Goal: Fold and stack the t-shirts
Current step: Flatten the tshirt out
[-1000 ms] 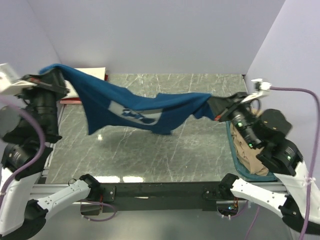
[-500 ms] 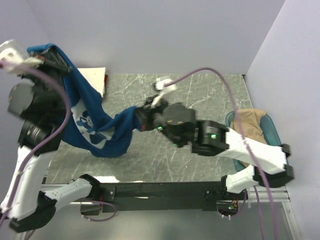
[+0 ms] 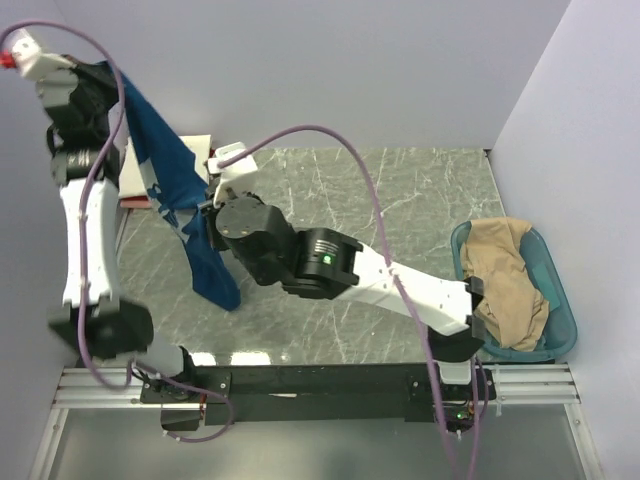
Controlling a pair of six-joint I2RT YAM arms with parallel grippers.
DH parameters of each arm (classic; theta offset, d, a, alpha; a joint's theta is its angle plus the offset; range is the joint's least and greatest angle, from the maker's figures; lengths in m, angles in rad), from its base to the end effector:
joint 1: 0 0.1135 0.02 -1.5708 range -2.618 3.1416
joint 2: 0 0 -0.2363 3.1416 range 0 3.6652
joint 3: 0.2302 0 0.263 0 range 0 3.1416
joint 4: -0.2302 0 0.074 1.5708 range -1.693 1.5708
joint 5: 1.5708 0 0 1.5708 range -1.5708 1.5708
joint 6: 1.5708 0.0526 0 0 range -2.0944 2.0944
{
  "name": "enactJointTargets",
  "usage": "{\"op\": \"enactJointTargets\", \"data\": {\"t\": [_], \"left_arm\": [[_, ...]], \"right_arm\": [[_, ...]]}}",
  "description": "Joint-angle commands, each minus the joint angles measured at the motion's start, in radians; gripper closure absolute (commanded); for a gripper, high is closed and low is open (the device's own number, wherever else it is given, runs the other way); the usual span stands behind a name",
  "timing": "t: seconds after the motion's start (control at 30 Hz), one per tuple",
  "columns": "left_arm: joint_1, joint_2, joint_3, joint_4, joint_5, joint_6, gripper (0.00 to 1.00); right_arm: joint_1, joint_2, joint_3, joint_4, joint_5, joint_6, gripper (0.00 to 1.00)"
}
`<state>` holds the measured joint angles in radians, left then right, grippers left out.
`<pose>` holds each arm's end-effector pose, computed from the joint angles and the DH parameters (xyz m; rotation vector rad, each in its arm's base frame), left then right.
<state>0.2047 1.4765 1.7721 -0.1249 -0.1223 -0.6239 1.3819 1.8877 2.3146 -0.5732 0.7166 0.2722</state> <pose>0.3410 0.0773 0.5022 -0.6580 1.2430 -0.2625 0.1117 0.4005 0.4821 -0.4124 1.6700 0.6251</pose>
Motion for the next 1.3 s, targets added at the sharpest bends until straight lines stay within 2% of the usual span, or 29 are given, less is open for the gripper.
{"op": "enactJointTargets", "data": {"t": [0.0,0.07,0.1,0.17,0.4,0.43,0.53,0.63,0.67,0.7,0.73,0.77,0.87,0.9,0.97,1.0,1.07,1.2,1.23,1.27], "left_arm": [[-0.004,0.152,0.133,0.079,0.282,-0.154,0.99],[-0.037,0.275,0.188,0.062,0.314,-0.174,0.99],[-0.060,0.315,0.246,0.045,0.309,-0.163,0.99],[-0.141,0.421,0.292,0.024,0.299,-0.119,0.99],[-0.388,0.720,0.369,0.059,0.273,-0.125,0.99],[-0.412,0.790,0.381,0.062,0.279,-0.123,0.98],[-0.496,0.908,0.432,0.076,0.286,-0.128,0.91],[-0.548,1.008,0.513,0.056,0.323,-0.135,0.76],[-0.556,1.024,0.533,0.053,0.332,-0.138,0.65],[-0.564,1.028,0.536,0.059,0.355,-0.148,0.60],[-0.567,1.018,0.521,0.071,0.369,-0.152,0.55],[-0.568,1.001,0.498,0.099,0.378,-0.154,0.45],[-0.571,0.879,0.368,0.117,0.397,-0.137,0.31],[-0.571,0.840,0.290,0.117,0.397,-0.128,0.30],[-0.571,0.699,0.186,0.160,0.385,-0.105,0.27],[-0.571,0.594,0.067,0.186,0.378,-0.109,0.27],[-0.571,0.497,-0.081,0.165,0.301,-0.117,0.27],[-0.571,0.224,-0.336,0.009,0.075,-0.225,0.29],[-0.571,0.176,-0.397,-0.001,-0.004,-0.253,0.33],[-0.571,0.129,-0.524,-0.008,-0.049,-0.275,0.37]], "right_arm": [[-0.093,0.008,0.040,-0.062,0.012,0.011,1.00],[-0.154,-0.016,-0.041,-0.065,-0.055,0.057,1.00],[-0.226,-0.028,-0.081,-0.062,-0.071,0.070,1.00],[-0.302,-0.073,-0.219,-0.031,-0.129,0.111,1.00],[-0.569,-0.232,-0.676,0.064,-0.195,0.182,1.00],[-0.630,-0.254,-0.781,0.076,-0.206,0.193,1.00],[-0.754,-0.331,-0.982,0.124,-0.269,0.228,1.00],[-0.814,-0.381,-1.119,0.147,-0.298,0.243,1.00],[-0.839,-0.394,-1.144,0.154,-0.302,0.243,1.00],[-0.854,-0.397,-1.182,0.156,-0.305,0.246,1.00],[-0.862,-0.400,-1.198,0.157,-0.319,0.246,1.00],[-0.880,-0.401,-1.208,0.160,-0.327,0.246,1.00],[-0.902,-0.415,-1.265,0.182,-0.351,0.248,1.00],[-0.918,-0.421,-1.281,0.190,-0.359,0.251,1.00],[-0.948,-0.441,-1.328,0.211,-0.400,0.259,1.00],[-0.971,-0.447,-1.353,0.220,-0.413,0.259,1.00],[-0.985,-0.453,-1.368,0.231,-0.445,0.260,1.00],[-0.994,-0.475,-1.399,0.248,-0.494,0.269,1.00],[-0.992,-0.487,-1.408,0.256,-0.503,0.274,1.00],[-0.994,-0.493,-1.414,0.269,-0.517,0.274,1.00]]}}
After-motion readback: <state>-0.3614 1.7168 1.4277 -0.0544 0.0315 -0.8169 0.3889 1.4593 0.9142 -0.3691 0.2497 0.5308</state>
